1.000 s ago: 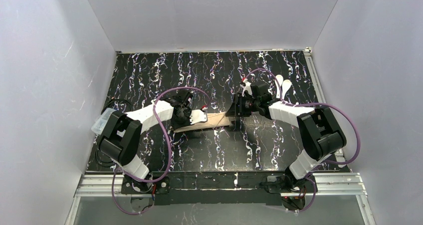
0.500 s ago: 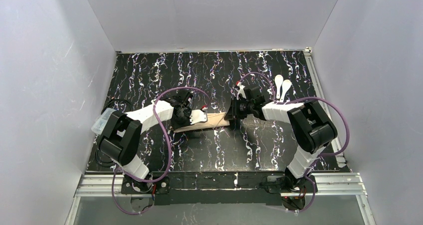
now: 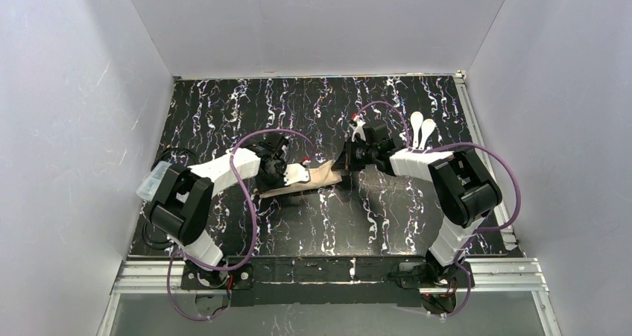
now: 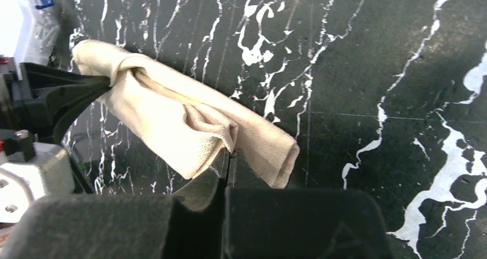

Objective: Fold the napkin into a case and place the utensils inside
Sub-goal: Smooth out the smaller rectangle-folded napkin at the center of the board.

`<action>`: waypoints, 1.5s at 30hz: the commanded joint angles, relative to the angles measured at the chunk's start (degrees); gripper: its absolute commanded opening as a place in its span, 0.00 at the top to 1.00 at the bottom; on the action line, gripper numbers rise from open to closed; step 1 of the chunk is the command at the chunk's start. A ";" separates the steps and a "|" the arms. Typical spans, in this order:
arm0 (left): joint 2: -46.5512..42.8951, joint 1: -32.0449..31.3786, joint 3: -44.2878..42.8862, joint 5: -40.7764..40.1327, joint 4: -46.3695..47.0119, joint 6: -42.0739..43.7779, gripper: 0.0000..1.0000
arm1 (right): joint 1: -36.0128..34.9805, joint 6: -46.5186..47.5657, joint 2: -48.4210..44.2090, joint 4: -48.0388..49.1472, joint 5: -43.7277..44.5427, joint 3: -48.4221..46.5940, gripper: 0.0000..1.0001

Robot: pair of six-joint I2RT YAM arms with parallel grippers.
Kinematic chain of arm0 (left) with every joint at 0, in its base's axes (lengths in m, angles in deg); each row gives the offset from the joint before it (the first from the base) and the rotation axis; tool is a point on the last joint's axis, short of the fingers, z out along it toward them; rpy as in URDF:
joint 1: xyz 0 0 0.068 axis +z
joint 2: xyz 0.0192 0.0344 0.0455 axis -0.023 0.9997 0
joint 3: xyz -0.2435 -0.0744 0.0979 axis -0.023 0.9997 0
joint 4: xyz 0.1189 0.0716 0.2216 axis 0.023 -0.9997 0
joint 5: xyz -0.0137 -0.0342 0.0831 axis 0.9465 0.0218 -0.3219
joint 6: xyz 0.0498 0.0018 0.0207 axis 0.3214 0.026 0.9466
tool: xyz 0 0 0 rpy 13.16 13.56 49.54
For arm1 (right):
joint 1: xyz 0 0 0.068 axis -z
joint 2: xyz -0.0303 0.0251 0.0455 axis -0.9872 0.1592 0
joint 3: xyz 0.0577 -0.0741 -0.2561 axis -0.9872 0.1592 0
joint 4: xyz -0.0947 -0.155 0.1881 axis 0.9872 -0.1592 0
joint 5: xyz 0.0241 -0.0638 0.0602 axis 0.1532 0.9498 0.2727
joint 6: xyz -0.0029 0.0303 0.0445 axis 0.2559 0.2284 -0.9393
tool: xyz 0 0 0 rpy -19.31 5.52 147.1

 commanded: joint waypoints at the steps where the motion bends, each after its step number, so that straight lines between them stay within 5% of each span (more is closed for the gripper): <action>1: 2.00 0.40 0.52 2.03 -6.23 0.34 1.00 | 0.51 -0.20 2.35 -0.50 4.23 -1.90 0.99; 8: 1.28 0.38 -0.41 3.24 -8.16 0.32 1.00 | 0.19 -2.99 4.81 -0.53 8.65 -1.61 0.96; 18: 2.11 0.31 2.15 2.13 -6.42 0.96 1.00 | 2.46 -2.12 -5.83 -2.83 5.86 -0.04 0.54; 23: 2.34 0.20 2.73 1.21 -5.70 0.84 1.00 | 3.74 -2.83 -10.13 -1.84 -2.06 1.98 0.51; 29: 2.56 0.09 2.38 1.21 -5.66 0.74 1.00 | 4.43 -2.07 -13.80 -2.75 -3.72 5.72 0.54; 33: 2.44 0.05 2.40 1.17 -5.72 0.53 1.00 | 2.64 -13.56 -11.41 17.08 -15.27 10.56 0.68; 40: 2.41 0.03 2.21 1.55 -5.62 -0.04 1.00 | -3.71 -28.43 8.43 45.58 -23.63 6.15 0.88; 45: 2.40 0.05 1.73 2.17 -6.15 0.11 1.00 | -4.09 -31.76 18.76 50.86 -22.80 1.79 0.92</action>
